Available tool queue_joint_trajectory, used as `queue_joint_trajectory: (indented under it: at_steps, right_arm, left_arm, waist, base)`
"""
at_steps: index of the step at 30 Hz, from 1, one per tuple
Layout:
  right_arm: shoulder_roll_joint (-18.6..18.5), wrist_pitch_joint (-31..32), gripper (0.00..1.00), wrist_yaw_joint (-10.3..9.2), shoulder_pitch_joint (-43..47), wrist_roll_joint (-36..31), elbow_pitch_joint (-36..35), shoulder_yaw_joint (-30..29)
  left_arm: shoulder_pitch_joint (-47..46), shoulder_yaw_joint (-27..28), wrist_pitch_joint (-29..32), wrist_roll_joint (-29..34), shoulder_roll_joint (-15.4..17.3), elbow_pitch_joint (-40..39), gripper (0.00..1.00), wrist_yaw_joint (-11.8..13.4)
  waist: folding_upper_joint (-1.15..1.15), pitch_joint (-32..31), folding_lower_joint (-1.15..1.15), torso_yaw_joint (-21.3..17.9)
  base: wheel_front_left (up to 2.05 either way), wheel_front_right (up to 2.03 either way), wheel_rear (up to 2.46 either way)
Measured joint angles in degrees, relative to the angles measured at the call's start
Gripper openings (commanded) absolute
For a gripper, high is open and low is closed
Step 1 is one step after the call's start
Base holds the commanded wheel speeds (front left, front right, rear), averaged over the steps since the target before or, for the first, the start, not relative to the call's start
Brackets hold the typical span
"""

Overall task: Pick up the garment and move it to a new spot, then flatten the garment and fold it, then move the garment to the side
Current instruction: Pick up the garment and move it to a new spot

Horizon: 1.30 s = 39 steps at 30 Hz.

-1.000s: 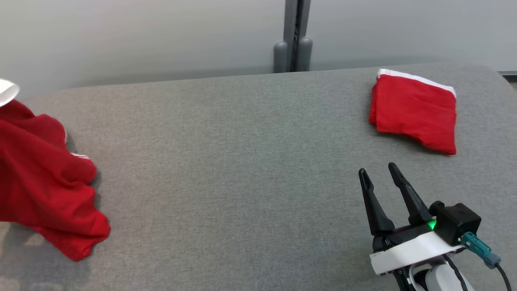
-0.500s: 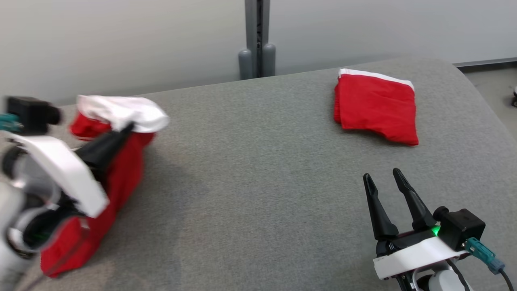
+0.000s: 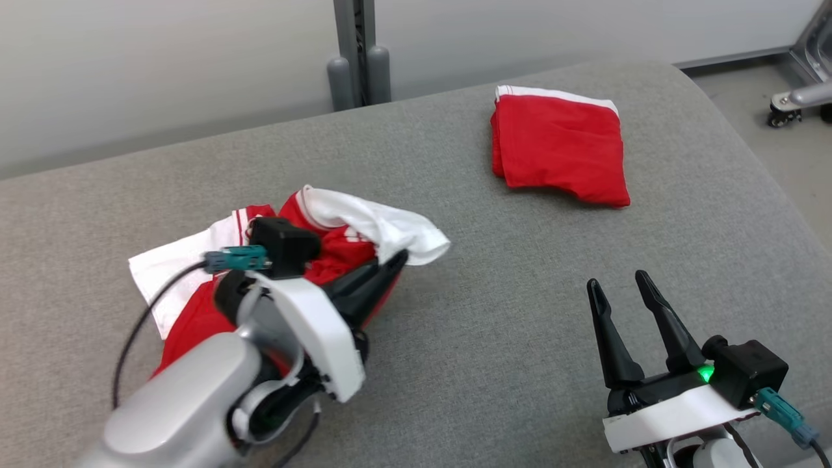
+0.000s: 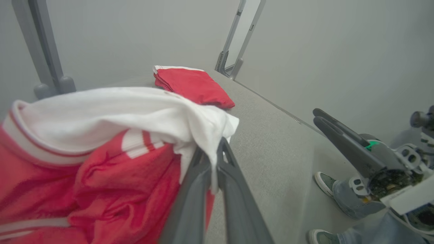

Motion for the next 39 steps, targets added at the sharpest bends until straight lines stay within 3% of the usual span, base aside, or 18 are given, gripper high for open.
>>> queue_joint_trajectory:
  at_steps: [7,8,9,15,22,39]
  right_arm:
    - [0.02,-0.01,1.00,0.01,0.03,0.01,-0.89,0.73]
    - [0.00,-0.01,1.00,0.00,0.03,0.01,-0.91,0.75]
    - [0.01,0.00,1.00,0.00,0.05,0.01,-0.94,0.77]
    - [-0.02,-0.01,1.00,0.00,0.68,-0.09,-0.99,-0.87]
    - [0.02,-0.01,1.00,0.00,0.77,-0.71,-0.38,-1.43]
    - [0.03,-0.01,1.00,0.00,0.99,-2.30,2.23,-3.21]
  left_arm:
    - [-2.16,-3.23,-2.38,2.69,-7.54,6.76,0.00,-1.26]
    - [-2.16,-3.64,-2.55,2.86,-8.26,7.65,0.35,-1.37]
    - [-2.20,-3.99,-2.59,3.27,-8.69,8.31,1.00,-1.62]
    - [-2.58,-4.24,-4.17,3.50,-8.14,10.01,1.00,-3.81]
    - [-2.04,-2.32,-6.99,3.27,-5.04,7.56,1.00,-4.35]
    - [9.19,5.77,-17.16,4.05,11.31,0.00,1.00,1.77]
  waist:
    - [0.00,1.54,0.00,-1.51]
    - [0.00,1.62,0.00,-1.60]
    - [0.00,1.67,0.00,-1.65]
    - [0.00,1.70,0.00,-0.39]
    - [0.00,0.97,0.00,2.25]
    - [0.00,-3.51,0.00,8.10]
  base:
    - [0.00,0.00,0.00]
    - [0.00,0.00,0.00]
    - [0.00,0.00,0.00]
    - [0.00,0.00,0.00]
    - [0.00,0.00,0.00]
    - [0.00,0.00,0.00]
